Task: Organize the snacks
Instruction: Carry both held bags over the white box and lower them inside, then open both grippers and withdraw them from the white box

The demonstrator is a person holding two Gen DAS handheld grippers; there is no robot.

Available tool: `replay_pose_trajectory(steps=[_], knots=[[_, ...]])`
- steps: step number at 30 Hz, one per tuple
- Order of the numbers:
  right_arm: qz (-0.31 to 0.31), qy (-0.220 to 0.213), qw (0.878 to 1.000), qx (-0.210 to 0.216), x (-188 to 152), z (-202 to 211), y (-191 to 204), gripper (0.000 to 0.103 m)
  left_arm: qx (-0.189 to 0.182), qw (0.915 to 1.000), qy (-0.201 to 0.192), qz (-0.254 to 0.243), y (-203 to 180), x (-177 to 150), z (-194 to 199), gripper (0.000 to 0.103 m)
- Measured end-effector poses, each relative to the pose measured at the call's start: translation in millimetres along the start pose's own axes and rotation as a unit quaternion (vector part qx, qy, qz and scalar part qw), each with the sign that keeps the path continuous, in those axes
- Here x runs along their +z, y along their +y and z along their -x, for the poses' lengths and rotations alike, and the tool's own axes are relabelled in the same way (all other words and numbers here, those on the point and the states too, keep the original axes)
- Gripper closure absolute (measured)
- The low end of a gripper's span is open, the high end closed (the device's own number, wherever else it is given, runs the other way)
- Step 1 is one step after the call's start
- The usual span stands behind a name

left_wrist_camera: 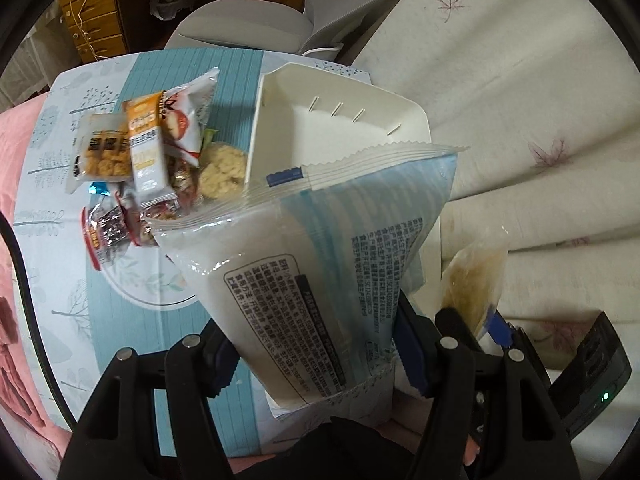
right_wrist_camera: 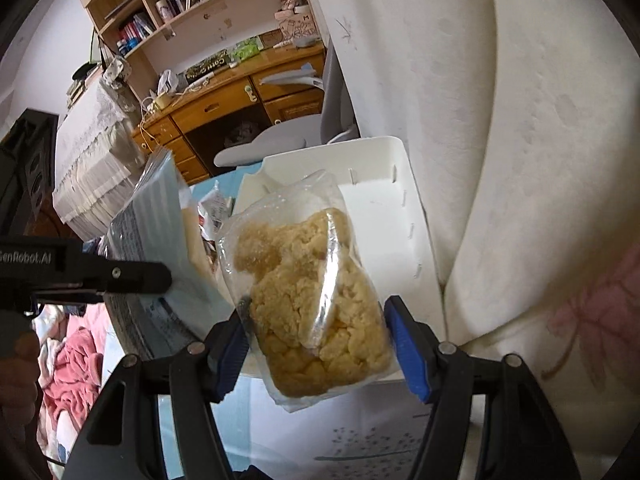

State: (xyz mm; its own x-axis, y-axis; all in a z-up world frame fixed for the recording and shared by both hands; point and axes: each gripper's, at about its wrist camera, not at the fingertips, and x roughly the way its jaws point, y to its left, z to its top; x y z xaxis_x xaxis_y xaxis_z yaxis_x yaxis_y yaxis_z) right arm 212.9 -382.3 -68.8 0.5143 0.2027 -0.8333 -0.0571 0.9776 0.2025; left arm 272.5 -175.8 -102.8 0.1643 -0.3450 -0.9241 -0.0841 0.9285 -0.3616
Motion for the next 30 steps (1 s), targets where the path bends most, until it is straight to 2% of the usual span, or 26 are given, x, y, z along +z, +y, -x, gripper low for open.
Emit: replay_pose_trajectory(steps=[3, 4, 5, 8, 12, 22, 30], knots=[[0.012, 0.01, 1.0, 0.002, 1, -5, -6, 0.037, -0.006, 0.9999, -0.008, 0.012, -4, 4, -8, 0.023], [0.014, 0.016, 1.0, 0.006, 2, -7, -8, 0.037, -0.008, 0.9998, -0.011, 0.015, -5, 5, -9, 0.012], [0.016, 0.023, 1.0, 0.008, 2, -10, -8, 0.036, -0.009, 0.9997, -0.014, 0.02, -4, 5, -10, 0.007], [0.021, 0.053, 0.998, 0.018, 1, -22, -12, 0.032, -0.009, 0.9993, -0.014, 0.033, 0, 5, -15, 0.007], [0.02, 0.058, 0.998, 0.027, -2, -24, -12, 0.022, -0.004, 0.9987, -0.013, 0.049, 11, -1, -18, 0.007], [-0.016, 0.08, 0.995, 0.05, -10, -33, -4, 0.021, 0.011, 0.9968, -0.049, 0.062, 42, -24, -3, 0.007], [-0.065, 0.113, 0.99, 0.052, -26, -38, 23, 0.021, 0.023, 0.997, -0.064, 0.037, 72, -47, 10, 0.007]])
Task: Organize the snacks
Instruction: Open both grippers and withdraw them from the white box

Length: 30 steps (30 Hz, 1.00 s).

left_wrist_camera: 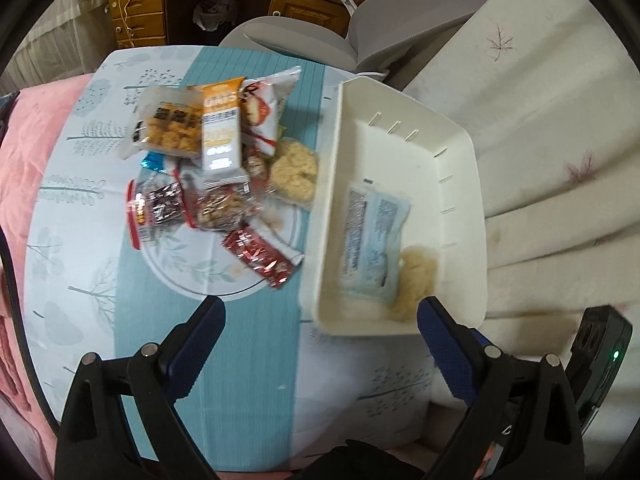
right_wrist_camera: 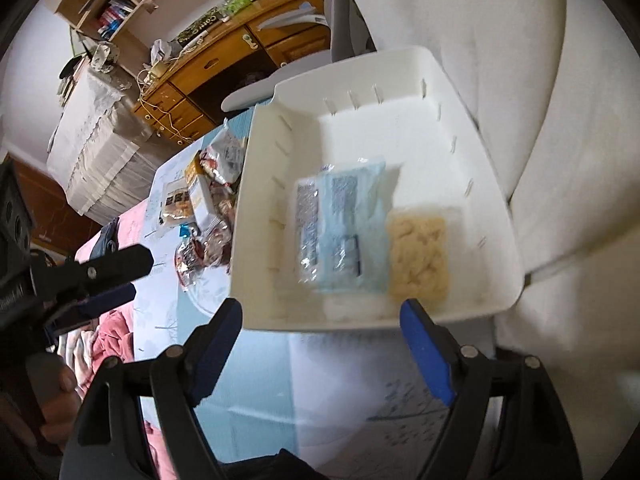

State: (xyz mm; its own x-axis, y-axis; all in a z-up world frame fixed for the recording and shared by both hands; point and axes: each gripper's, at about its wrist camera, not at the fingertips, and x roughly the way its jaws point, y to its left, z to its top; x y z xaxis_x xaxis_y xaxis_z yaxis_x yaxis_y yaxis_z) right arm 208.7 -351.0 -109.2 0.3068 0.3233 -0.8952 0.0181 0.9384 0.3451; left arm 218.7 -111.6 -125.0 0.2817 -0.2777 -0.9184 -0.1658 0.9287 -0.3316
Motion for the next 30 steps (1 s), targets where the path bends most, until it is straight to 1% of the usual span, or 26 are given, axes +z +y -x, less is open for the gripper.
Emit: replay_pose_trajectory(steps=[5, 10, 13, 17, 20, 25, 28, 30], knots=[[-0.028, 0.012, 1.0, 0.0, -18, -7, 21, 0.021, 0.012, 0.9999, 0.006, -0.009, 28, -10, 7, 0.007], [-0.068, 0.018, 0.998, -0.002, -36, -17, 41, 0.021, 0.025, 0.9991, 0.01, -0.034, 59, -17, 15, 0.007], [-0.097, 0.018, 0.995, -0.003, -48, -23, 54, 0.021, 0.033, 0.9983, 0.011, -0.047, 78, -20, 19, 0.007], [-0.131, 0.018, 0.991, -0.004, -63, -31, 70, 0.021, 0.033, 0.998, 0.013, -0.052, 108, -20, 22, 0.007], [-0.162, 0.011, 0.987, -0.006, -74, -39, 82, 0.021, 0.031, 0.9972, 0.0, -0.068, 126, -18, 25, 0.007], [-0.201, -0.004, 0.979, -0.014, -89, -52, 100, 0.021, 0.023, 0.9929, -0.035, -0.111, 150, -12, 28, 0.007], [-0.24, -0.028, 0.97, -0.019, -97, -59, 106, 0.021, 0.014, 0.9887, -0.051, -0.141, 162, -6, 26, 0.007], [-0.251, -0.044, 0.967, -0.024, -101, -64, 113, 0.021, 0.012, 0.9847, -0.06, -0.163, 167, -1, 21, 0.007]])
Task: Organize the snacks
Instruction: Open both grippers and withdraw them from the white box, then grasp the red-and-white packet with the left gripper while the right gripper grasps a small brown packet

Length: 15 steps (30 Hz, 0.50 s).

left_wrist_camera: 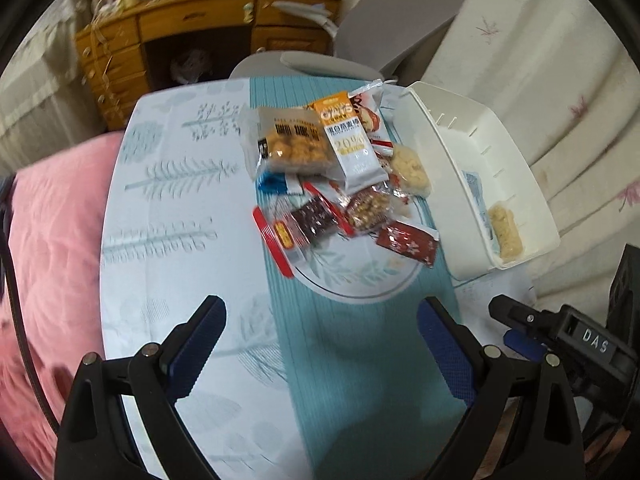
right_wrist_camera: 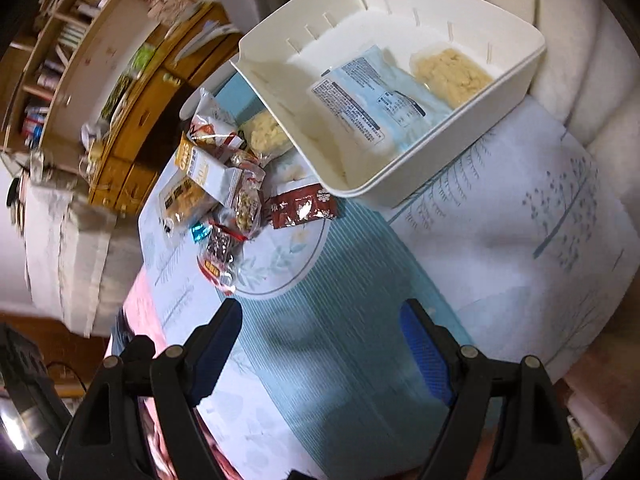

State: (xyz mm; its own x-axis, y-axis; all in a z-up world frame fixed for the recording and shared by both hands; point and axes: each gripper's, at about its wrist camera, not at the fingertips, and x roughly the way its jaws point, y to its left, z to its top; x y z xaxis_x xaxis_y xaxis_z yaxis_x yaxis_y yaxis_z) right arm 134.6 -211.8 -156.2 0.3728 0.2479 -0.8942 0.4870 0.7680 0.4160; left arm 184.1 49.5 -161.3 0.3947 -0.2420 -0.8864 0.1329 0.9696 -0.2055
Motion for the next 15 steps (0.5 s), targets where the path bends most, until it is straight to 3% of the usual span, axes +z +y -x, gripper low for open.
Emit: replay_pose_trajectory(steps=[8, 15], knots=[[-0.012, -0.054, 0.998, -0.014, -14, -27, 15, 0.021, -0.021, 0.9965, -0.032, -0.075, 10, 17, -33, 0.007], [0.051, -0.118, 0.991, -0.049, -14, -58, 33, 0.021, -0.002, 0.9944, -0.027, -0.102, 7, 29, -81, 0.009]])
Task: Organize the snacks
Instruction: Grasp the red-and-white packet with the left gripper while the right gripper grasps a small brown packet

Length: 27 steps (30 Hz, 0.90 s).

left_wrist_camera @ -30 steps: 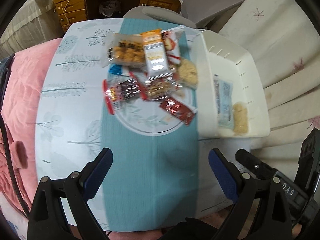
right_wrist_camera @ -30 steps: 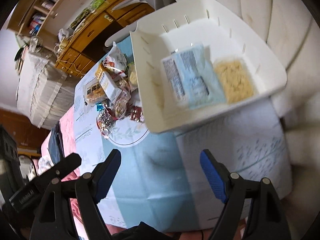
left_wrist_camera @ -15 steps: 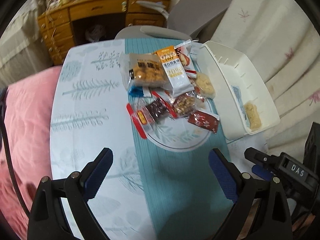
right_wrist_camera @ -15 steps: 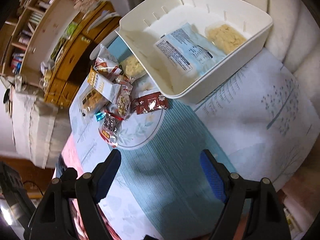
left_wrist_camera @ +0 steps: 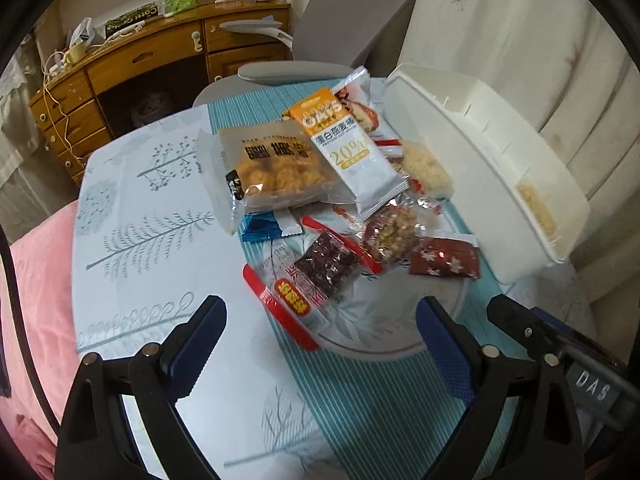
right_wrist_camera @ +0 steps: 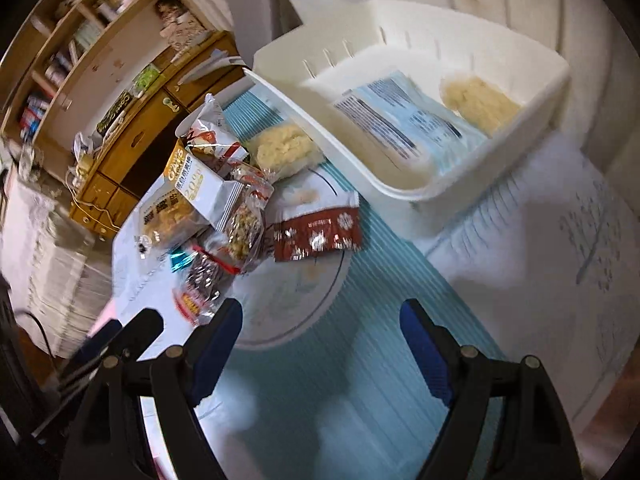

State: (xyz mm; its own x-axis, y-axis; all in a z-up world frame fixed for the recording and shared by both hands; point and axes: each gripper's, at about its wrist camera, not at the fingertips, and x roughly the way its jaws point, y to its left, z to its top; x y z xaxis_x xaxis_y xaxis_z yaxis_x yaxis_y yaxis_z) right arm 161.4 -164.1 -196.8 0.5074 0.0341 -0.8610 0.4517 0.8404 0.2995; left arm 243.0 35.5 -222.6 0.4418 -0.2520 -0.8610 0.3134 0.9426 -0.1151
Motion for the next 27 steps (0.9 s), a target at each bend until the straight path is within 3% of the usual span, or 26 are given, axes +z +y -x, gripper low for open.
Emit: replay_pose_trajectory(steps=[9, 27], knots=[[0.061, -0.077, 0.994, -0.049, 1, -30, 12, 0.021, 0.0, 0.9997, 0.022, 0.011, 13, 6, -44, 0.01], [0.095, -0.091, 0.987, -0.09, 11, -74, 19, 0.022, -0.026, 0.9984, 0.043, 0.027, 25, 24, -84, 0.018]])
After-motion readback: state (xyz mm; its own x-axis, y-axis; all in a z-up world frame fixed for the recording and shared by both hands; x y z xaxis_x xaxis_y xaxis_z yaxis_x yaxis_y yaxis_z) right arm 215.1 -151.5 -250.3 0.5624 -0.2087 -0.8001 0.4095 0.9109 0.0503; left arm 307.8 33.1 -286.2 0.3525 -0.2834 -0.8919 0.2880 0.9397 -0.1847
